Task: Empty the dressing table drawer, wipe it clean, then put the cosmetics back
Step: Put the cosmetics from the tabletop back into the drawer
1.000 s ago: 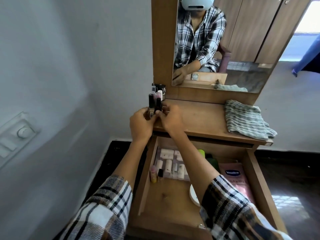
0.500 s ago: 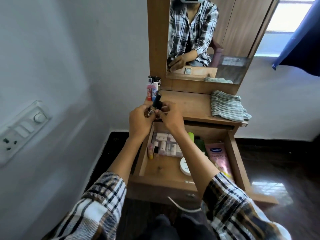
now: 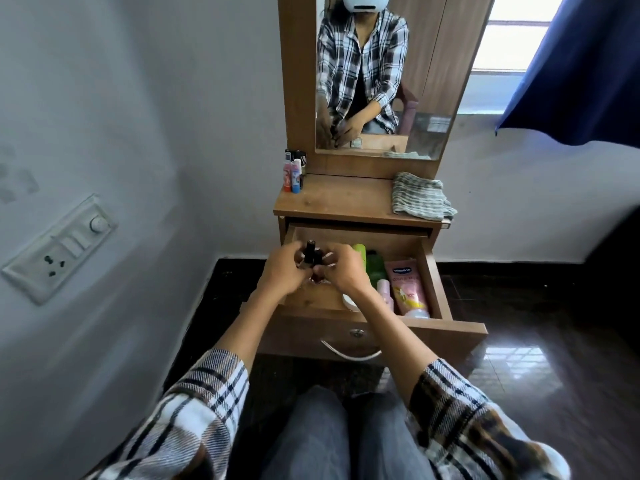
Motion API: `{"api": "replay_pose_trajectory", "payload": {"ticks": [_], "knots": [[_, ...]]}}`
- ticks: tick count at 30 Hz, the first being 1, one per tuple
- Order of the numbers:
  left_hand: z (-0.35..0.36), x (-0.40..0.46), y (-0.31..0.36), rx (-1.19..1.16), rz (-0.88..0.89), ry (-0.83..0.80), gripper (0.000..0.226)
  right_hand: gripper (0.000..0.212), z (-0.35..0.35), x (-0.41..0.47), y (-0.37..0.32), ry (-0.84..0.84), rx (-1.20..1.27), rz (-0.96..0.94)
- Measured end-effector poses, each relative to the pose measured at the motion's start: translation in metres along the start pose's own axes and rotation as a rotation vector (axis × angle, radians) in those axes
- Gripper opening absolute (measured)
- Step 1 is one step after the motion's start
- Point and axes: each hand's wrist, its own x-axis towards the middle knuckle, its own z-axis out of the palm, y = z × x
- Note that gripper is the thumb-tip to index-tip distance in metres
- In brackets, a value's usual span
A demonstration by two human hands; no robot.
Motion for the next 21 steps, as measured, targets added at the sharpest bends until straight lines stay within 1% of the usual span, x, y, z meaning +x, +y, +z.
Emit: {"api": "replay_pose_trajectory", "payload": {"ticks": [2, 5, 7, 12, 16, 18, 21], "knots": [[0.002, -0.001, -0.008, 0.076, -0.01, 0.009, 0.031, 0.029, 0.004, -0.001, 0.006, -0.04, 0.0, 0.02], [0.003, -0.005, -0.018, 0.289, -0.026, 0.052, 0.03, 0.031, 0.009, -0.002, 0.012, -0.113, -0.029, 0.018], [0.004, -0.008, -0.022, 0.395, -0.018, 0.047, 0.028, 0.032, 0.012, -0.001, 0.015, -0.138, -0.054, 0.016], [0.001, -0.005, -0.023, 0.562, 0.033, 0.02, 0.026, 0.037, 0.023, 0.007, 0.019, -0.219, -0.092, 0.022], [-0.001, -0.001, -0.027, 0.622, 0.086, -0.003, 0.015, 0.04, 0.031, 0.015, 0.017, -0.284, -0.136, 0.016], [-0.001, 0.001, -0.031, 0.676, 0.108, -0.004, 0.014, 0.039, 0.034, 0.017, 0.019, -0.281, -0.143, 0.009], [0.001, 0.004, -0.033, 0.737, 0.12, 0.003, 0.02, 0.036, 0.036, 0.02, 0.023, -0.253, -0.116, -0.005]]}}
